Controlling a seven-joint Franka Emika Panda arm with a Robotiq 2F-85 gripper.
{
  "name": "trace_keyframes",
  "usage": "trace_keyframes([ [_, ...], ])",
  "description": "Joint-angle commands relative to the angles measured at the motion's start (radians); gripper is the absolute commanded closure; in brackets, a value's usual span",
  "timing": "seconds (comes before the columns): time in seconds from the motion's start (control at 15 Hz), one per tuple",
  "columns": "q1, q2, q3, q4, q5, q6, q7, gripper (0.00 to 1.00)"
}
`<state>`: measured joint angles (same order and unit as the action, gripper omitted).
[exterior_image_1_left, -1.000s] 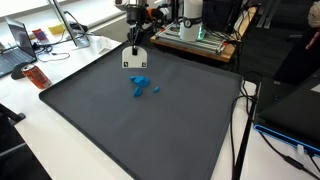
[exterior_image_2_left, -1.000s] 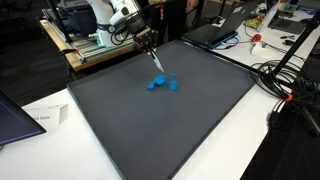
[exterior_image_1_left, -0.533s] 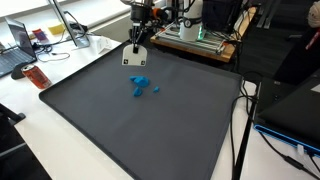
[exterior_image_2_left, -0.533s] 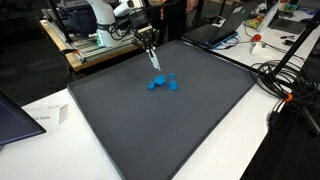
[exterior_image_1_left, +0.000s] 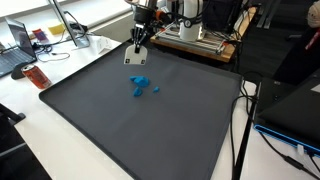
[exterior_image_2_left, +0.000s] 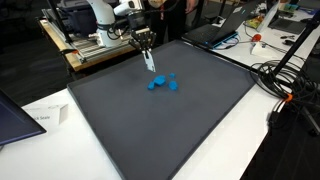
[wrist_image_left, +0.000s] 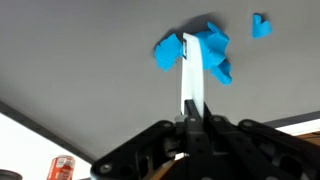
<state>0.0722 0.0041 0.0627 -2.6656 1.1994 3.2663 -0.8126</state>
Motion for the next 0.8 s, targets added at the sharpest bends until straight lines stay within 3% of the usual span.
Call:
trace_keyframes([
  [0.0, 0.016, 0.027, 0.01, -0.031, -0.075, 0.048, 0.028, 0.99],
  [0.2, 0.038, 0.05, -0.002, -0.044, -0.112, 0.055, 0.005, 0.99],
  [0.27, 0.017, 0.044, 0.005, -0.079, -0.275, 0.057, 0.14, 0.99],
  [0.47, -0.002, 0.04, -0.023, -0.109, -0.493, 0.044, 0.254, 0.99],
  [0.53, 0.058, 0.041, -0.071, -0.086, -0.376, 0.029, 0.135, 0.99],
  [0.73, 0.095, 0.059, -0.131, -0.08, -0.383, 0.029, 0.115, 0.99],
])
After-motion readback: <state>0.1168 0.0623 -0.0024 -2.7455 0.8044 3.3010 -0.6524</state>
